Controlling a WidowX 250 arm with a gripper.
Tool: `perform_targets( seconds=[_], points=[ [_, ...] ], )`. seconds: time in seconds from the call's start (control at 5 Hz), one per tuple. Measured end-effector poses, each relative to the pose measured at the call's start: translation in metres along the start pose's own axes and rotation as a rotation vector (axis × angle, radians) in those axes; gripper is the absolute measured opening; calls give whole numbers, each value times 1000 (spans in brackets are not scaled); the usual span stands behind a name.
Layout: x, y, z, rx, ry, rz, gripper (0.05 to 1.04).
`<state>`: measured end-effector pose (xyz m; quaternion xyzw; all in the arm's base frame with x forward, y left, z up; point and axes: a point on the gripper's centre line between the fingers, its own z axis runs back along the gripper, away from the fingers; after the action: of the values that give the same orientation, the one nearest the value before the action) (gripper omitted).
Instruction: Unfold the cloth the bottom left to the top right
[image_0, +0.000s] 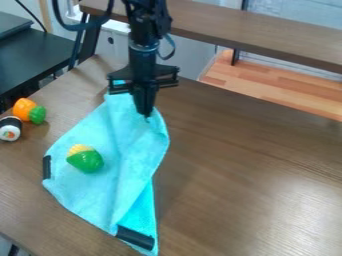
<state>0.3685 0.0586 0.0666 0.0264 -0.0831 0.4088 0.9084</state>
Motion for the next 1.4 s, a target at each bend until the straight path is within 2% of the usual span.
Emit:
perform_targets(
  seconds=[0.2, 0.4, 1.0, 1.2, 1.4],
  points=[
    [-7, -17, 3, -27, -12, -8, 49],
    [-13, -32, -4, -30, 0, -6, 49],
    [-10, -68, -17, -64, 3, 44, 49],
    [-13, -81, -11, -88, -10, 39, 49],
    [-20, -92, -18, -107, -8, 33, 67]
  ],
)
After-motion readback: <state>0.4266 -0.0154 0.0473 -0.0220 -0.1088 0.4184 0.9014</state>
